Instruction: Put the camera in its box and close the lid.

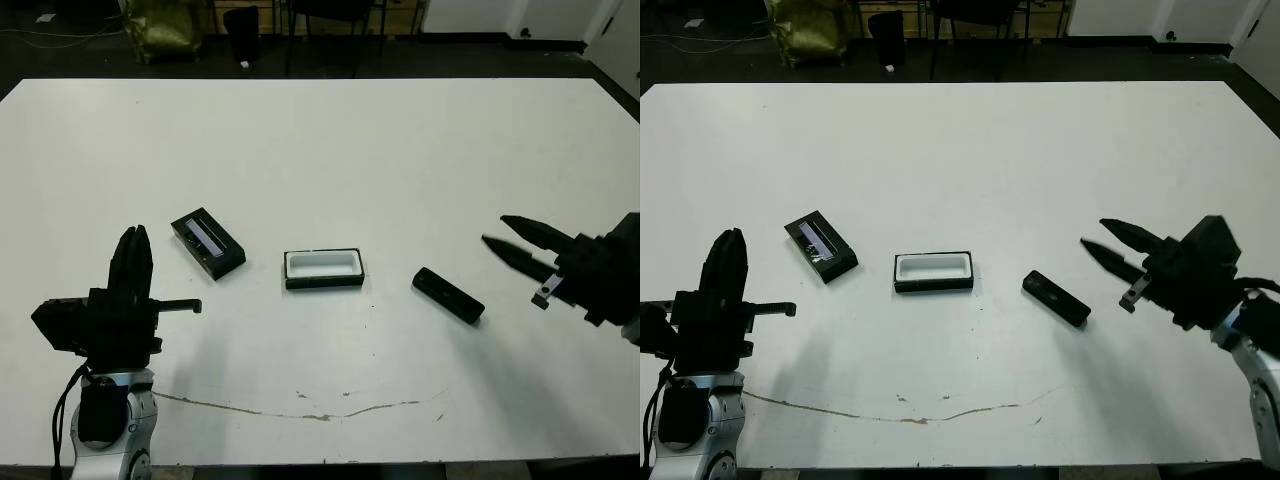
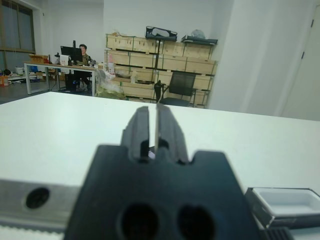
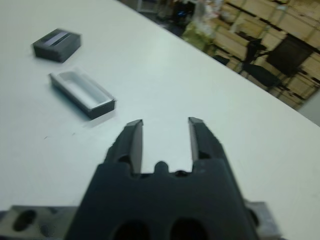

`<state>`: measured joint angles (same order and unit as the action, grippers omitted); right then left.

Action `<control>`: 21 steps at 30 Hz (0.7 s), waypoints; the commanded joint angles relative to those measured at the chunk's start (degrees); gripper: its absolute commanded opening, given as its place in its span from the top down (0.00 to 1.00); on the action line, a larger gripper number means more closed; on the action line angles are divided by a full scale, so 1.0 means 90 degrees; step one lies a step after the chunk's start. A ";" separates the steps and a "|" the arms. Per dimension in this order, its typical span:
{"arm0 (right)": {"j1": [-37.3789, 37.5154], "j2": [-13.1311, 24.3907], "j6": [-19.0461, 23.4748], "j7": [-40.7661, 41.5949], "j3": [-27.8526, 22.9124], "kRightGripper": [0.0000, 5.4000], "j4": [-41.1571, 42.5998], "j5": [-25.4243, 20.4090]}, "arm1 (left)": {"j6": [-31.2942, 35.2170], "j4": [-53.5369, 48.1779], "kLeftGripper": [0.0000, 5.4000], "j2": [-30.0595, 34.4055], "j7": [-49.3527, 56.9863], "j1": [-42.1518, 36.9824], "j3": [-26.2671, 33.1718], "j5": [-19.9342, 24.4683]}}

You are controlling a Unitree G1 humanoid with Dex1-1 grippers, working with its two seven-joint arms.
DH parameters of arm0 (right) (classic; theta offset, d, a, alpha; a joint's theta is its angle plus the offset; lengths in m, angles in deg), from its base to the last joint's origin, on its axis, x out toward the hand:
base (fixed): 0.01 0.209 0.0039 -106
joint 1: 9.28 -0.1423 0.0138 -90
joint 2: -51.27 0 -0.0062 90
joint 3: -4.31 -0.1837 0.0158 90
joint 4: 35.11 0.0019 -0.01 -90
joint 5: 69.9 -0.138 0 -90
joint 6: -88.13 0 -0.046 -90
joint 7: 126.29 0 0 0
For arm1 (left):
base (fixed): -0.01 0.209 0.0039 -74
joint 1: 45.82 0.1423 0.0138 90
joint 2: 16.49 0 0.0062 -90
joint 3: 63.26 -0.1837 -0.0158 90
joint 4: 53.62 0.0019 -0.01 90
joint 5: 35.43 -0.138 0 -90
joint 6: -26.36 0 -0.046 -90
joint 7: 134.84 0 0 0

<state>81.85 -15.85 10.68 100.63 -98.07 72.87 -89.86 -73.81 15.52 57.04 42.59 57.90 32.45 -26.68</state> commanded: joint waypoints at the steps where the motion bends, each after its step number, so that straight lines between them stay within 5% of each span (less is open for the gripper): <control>1: 0.0110 0.0348 0.0174 0.0205 0.0109 0.53 0.0124 0.0080 | 0.0083 0.0055 1.00 0.0046 -0.0014 0.0076 0.0019 -0.0013; 5: 0.0017 0.0336 -0.0800 0.0663 0.0250 0.36 -0.0400 0.0231 | 0.0131 0.0028 1.00 0.0047 -0.0023 0.0080 0.0020 0.0021; 11: -0.0078 0.0365 -0.0812 0.0763 0.0346 0.12 -0.0700 0.0208 | 0.0066 0.0096 1.00 0.0042 -0.0004 0.0065 0.0034 -0.0005; 14: -0.0089 0.0425 -0.0431 0.0638 0.0364 0.00 -0.0569 0.0179 | 0.0166 0.0002 1.00 0.0035 0.0023 0.0093 0.0022 -0.0021; 21: -0.0164 0.0505 0.0907 0.0493 0.0447 0.00 -0.0308 -0.0116 | -0.0017 0.0142 1.00 0.0062 -0.0042 0.0065 0.0047 -0.0036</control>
<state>80.59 -11.85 16.76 105.09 -94.67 70.43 -90.28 -74.07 15.69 57.12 42.37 57.84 32.57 -26.69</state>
